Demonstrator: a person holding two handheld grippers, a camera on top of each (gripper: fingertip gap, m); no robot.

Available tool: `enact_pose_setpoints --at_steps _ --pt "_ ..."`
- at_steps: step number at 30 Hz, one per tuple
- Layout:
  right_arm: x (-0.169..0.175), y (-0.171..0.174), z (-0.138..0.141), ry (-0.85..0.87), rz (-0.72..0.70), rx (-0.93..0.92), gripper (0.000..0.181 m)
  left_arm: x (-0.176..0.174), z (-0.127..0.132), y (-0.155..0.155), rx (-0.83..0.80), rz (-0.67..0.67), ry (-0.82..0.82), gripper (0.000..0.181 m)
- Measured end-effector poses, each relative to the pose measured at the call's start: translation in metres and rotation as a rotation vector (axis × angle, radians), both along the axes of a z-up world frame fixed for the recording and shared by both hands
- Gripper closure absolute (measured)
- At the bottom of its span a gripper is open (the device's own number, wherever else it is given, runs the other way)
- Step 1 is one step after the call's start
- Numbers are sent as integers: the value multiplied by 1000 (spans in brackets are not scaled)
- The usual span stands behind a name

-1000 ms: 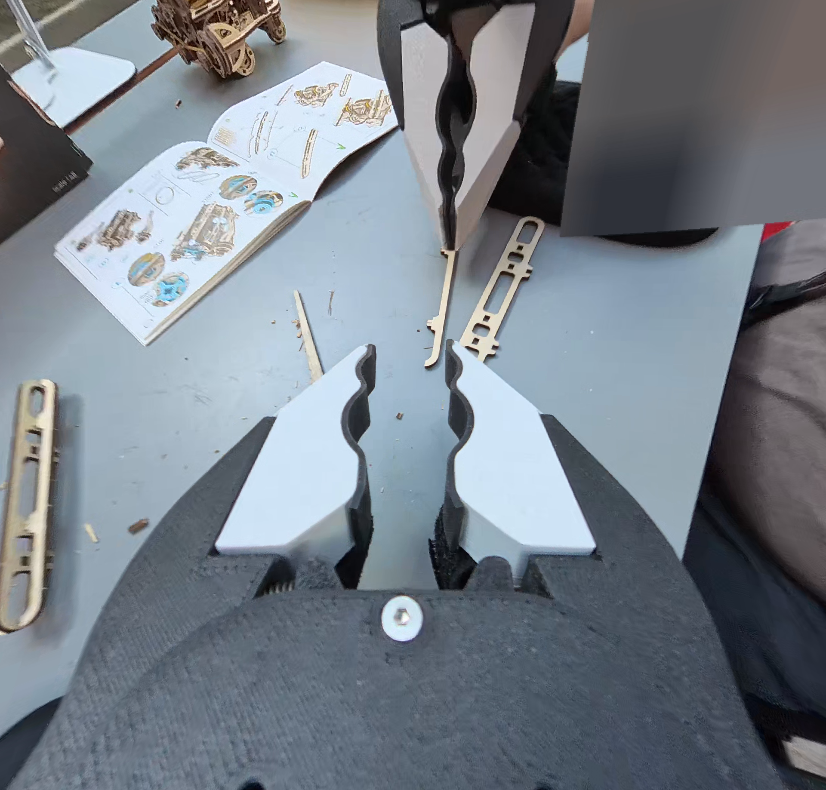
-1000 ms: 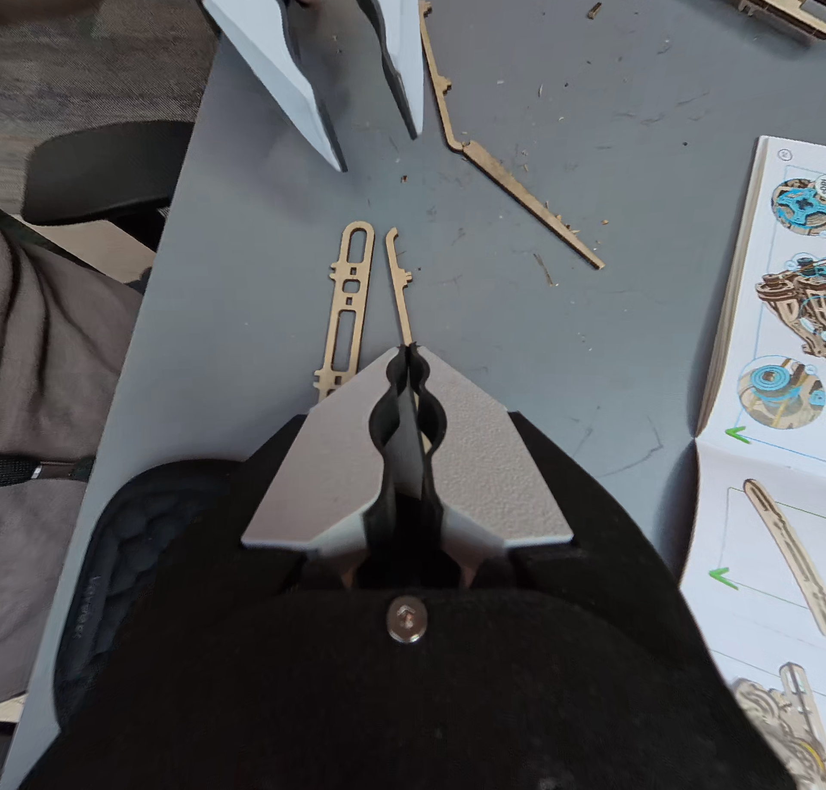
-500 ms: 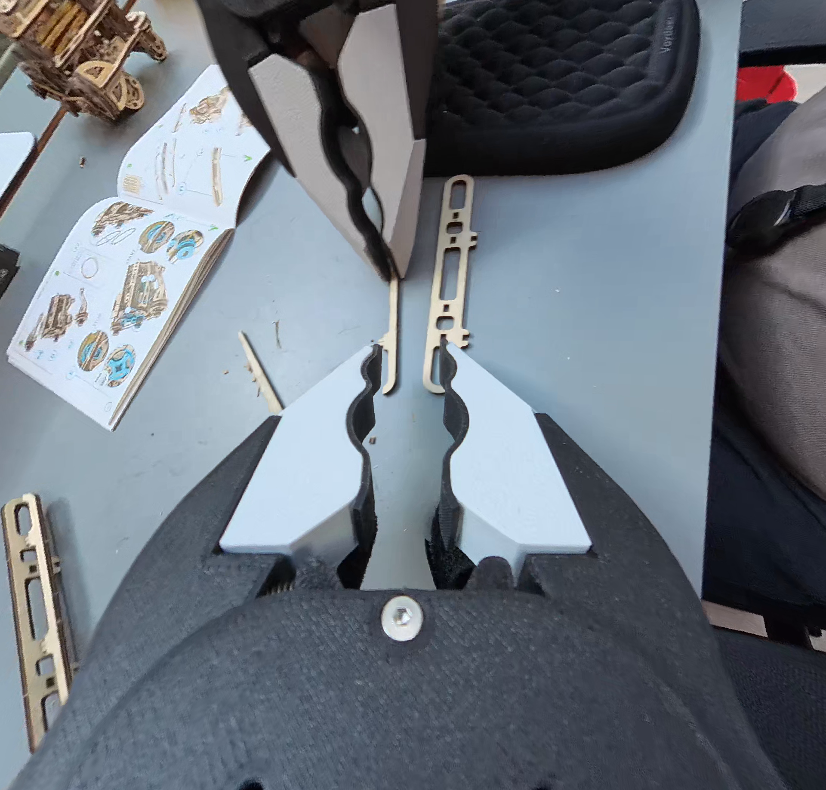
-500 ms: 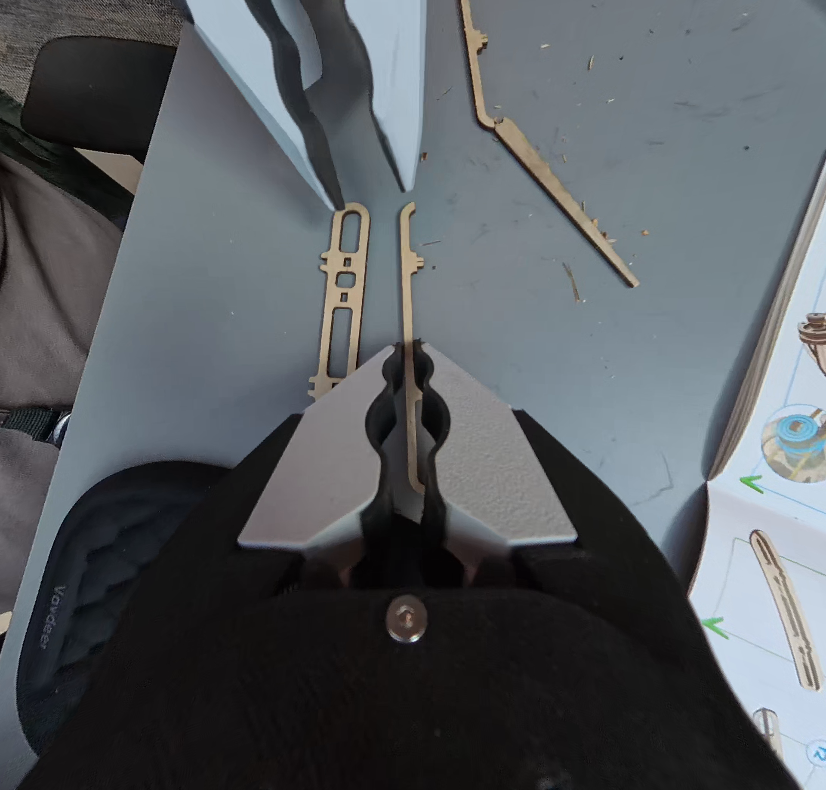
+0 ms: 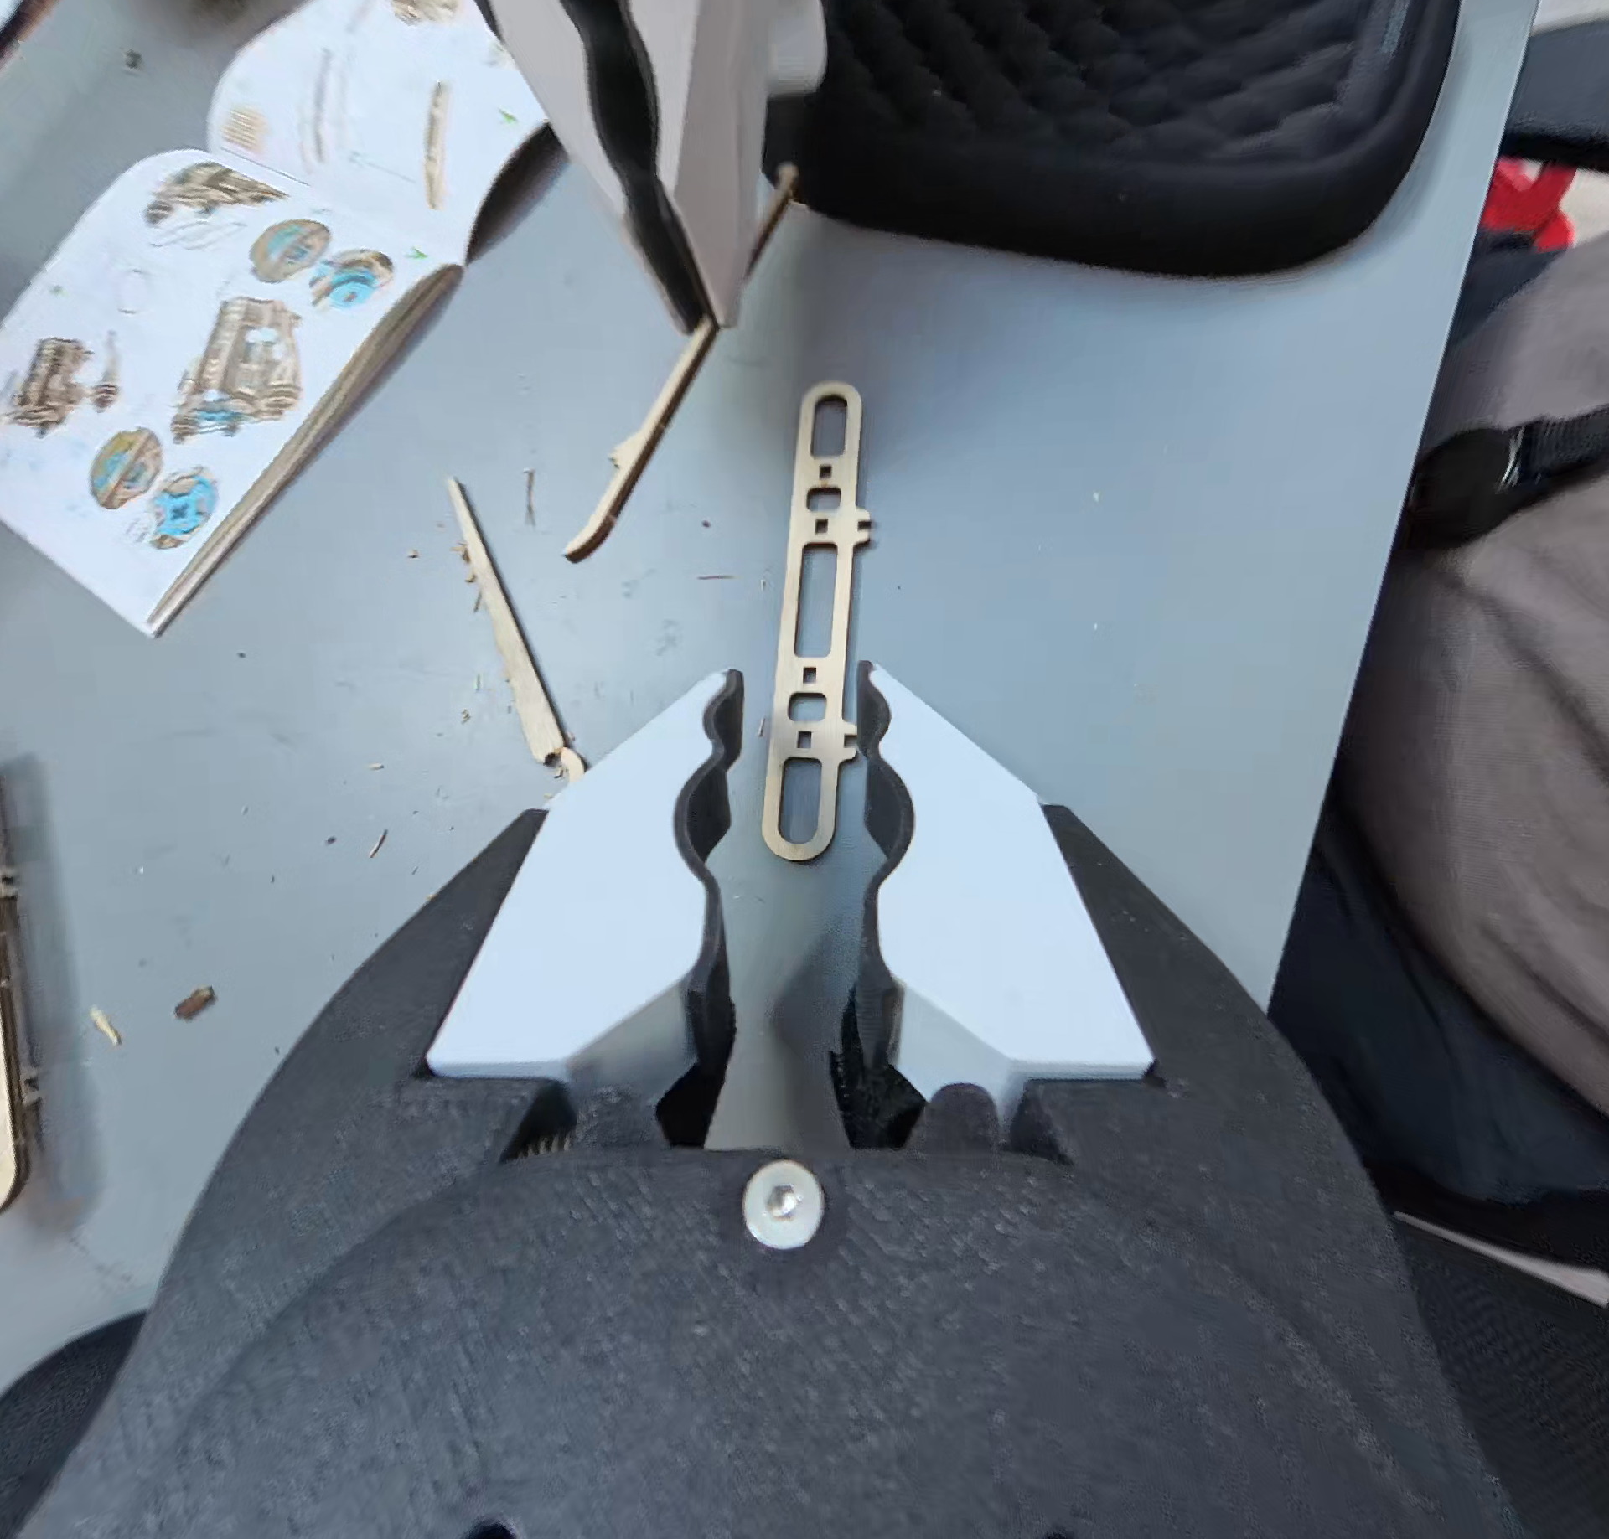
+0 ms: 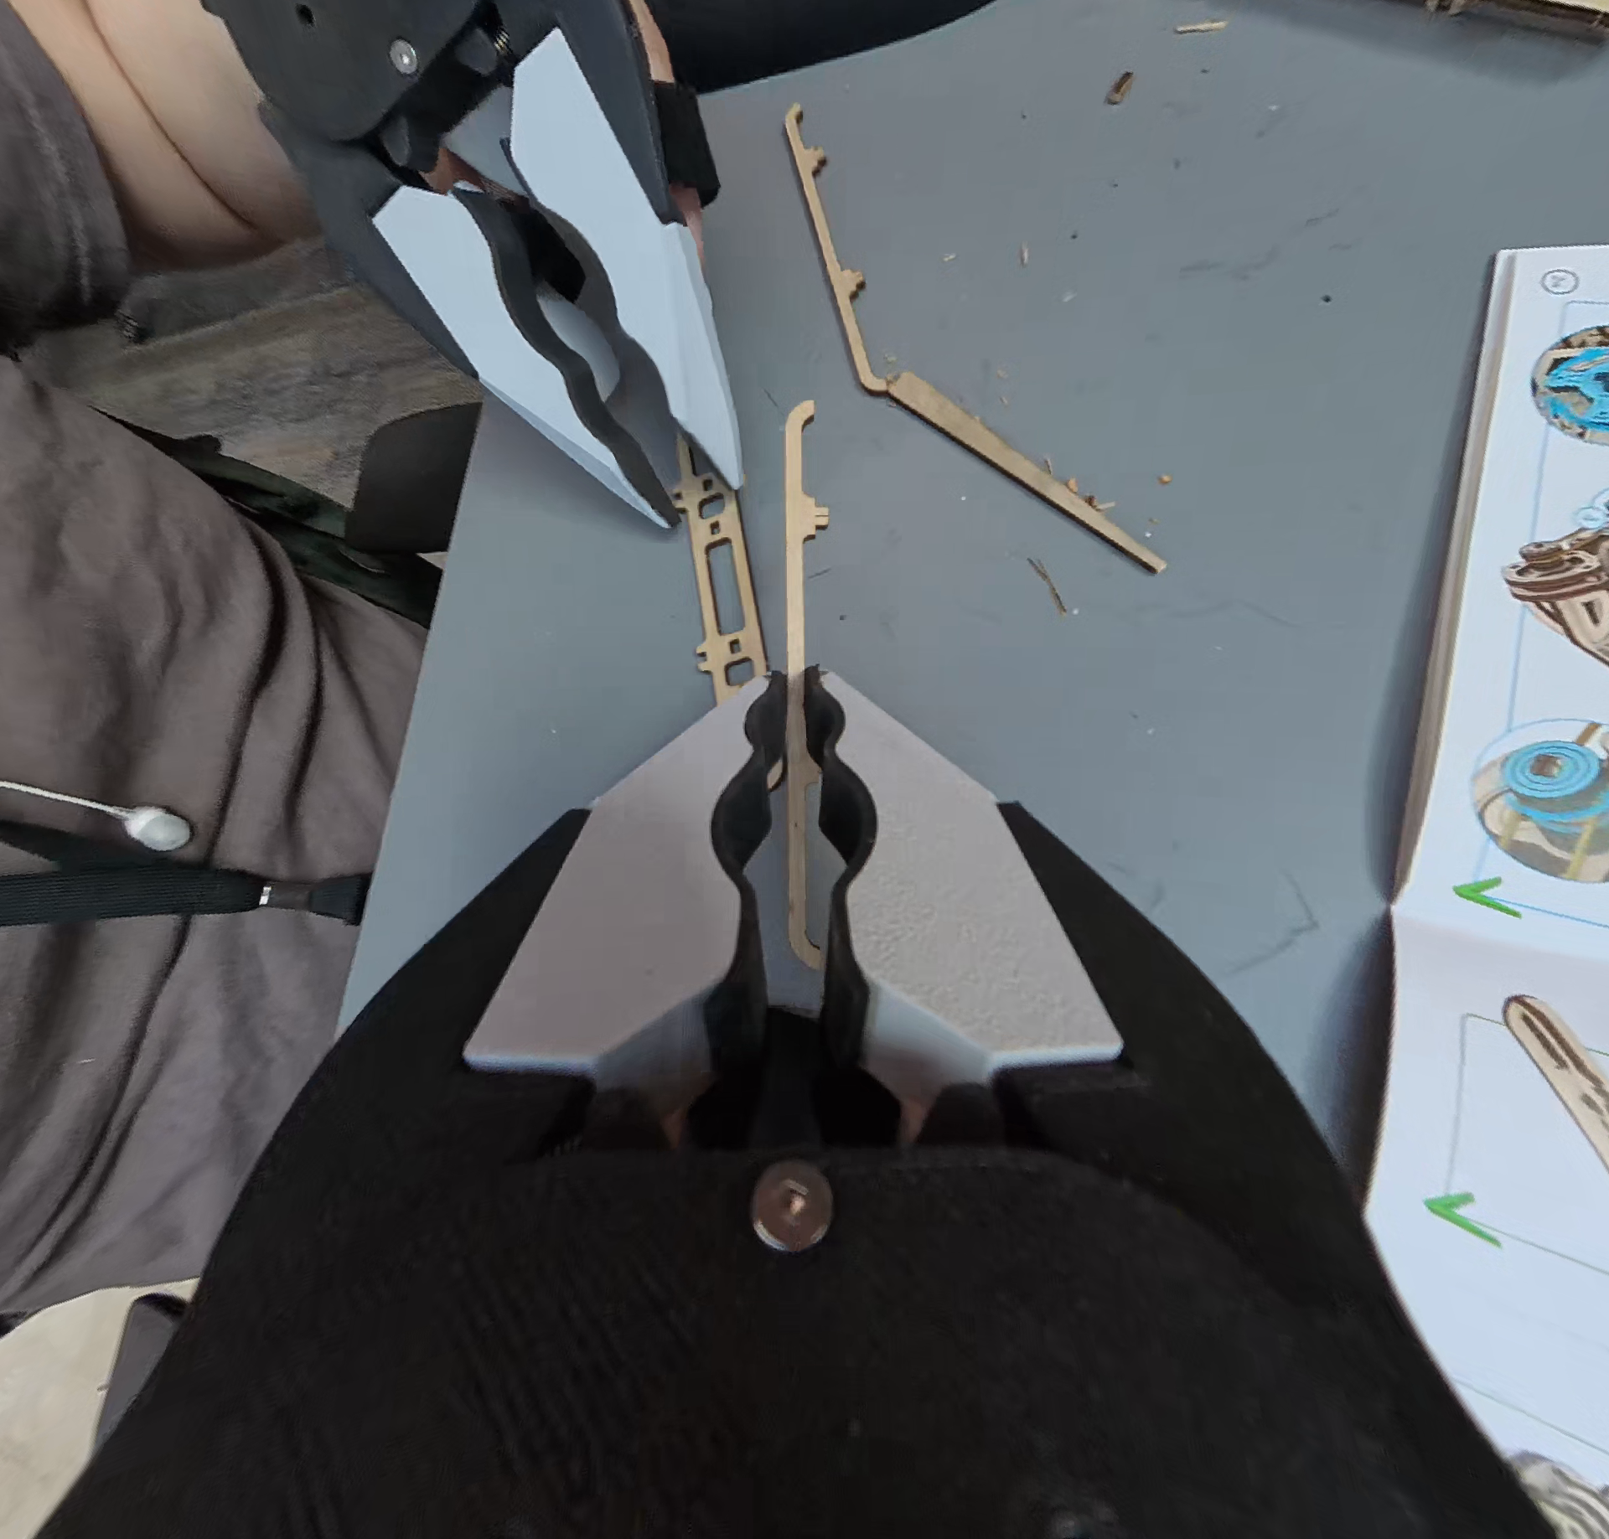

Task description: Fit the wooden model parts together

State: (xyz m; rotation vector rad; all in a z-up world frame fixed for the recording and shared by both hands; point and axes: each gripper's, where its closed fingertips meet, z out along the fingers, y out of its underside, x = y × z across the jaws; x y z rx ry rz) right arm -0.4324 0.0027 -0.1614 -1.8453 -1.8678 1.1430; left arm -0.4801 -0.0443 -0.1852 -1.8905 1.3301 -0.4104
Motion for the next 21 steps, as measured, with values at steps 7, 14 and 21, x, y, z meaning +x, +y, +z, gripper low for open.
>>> enact_pose_setpoints --at_steps 7,14,21 --pt "-25 -34 25 -96 154 -470 180 -24 72 6 318 98 -117 157" --pt "-39 -51 34 -192 290 -610 181 -15 57 -7 300 -7 9 165" --pt "-44 -54 33 -176 299 -664 181 -18 51 -10 285 7 48 181"
